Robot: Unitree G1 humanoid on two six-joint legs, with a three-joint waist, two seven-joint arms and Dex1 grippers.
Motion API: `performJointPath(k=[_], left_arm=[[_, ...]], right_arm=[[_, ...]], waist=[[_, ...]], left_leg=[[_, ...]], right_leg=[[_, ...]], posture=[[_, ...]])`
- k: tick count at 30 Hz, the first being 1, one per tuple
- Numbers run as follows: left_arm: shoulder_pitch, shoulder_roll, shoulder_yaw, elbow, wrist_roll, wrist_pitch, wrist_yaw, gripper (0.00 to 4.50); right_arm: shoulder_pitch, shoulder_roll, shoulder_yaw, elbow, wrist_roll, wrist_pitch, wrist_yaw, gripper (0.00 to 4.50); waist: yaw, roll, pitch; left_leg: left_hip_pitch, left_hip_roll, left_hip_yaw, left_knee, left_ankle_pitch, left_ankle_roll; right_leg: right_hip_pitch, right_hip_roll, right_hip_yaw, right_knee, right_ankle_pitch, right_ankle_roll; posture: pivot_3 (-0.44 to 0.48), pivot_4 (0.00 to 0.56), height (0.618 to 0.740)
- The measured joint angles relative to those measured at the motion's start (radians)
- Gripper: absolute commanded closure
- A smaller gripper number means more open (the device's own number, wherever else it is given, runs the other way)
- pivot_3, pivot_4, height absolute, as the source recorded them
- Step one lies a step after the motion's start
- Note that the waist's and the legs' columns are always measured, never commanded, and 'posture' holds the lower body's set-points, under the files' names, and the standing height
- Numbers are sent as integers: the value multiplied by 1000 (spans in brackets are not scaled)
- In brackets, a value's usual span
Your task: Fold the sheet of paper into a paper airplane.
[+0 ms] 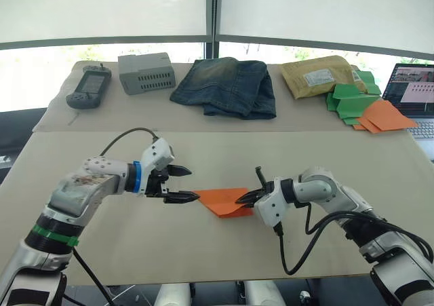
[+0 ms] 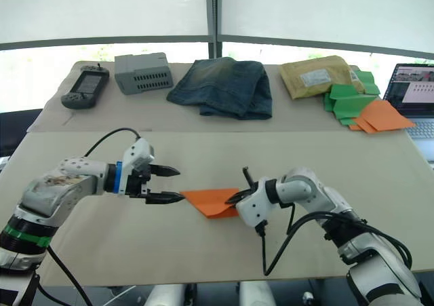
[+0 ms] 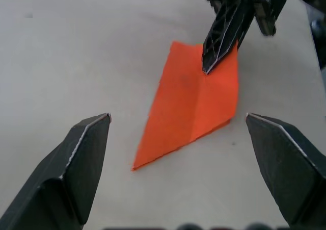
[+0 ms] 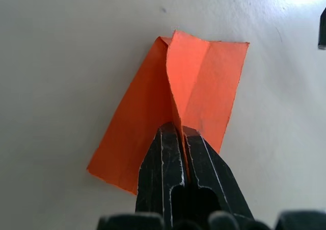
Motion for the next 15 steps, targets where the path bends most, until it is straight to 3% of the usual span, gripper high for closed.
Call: performJointPath(k=[3, 13, 15], left_arm=[[-37, -55, -27, 69, 33, -52, -30, 772], [-67, -138, -87, 155, 128, -159, -110, 4202], [-67, -164, -106, 162, 152, -172, -106, 4445]], right_arm=[[-8, 4, 0, 27, -3, -30, 6, 4500], [0, 8, -6, 32, -5, -27, -3, 4500], [6, 8, -8, 27, -6, -24, -11, 4500]], waist=[[1, 0, 0], [1, 0, 0], [1, 0, 0]], left_leg=[[0, 0, 0, 0, 0, 0], [2, 0, 0, 0, 0, 0], [2, 0, 0, 0, 0, 0]], right_leg=[[0, 0, 0, 0, 0, 0], [2, 0, 0, 1, 0, 0], [2, 0, 0, 1, 0, 0]], posture=[[0, 150, 722], [0, 150, 722], [0, 150, 722]])
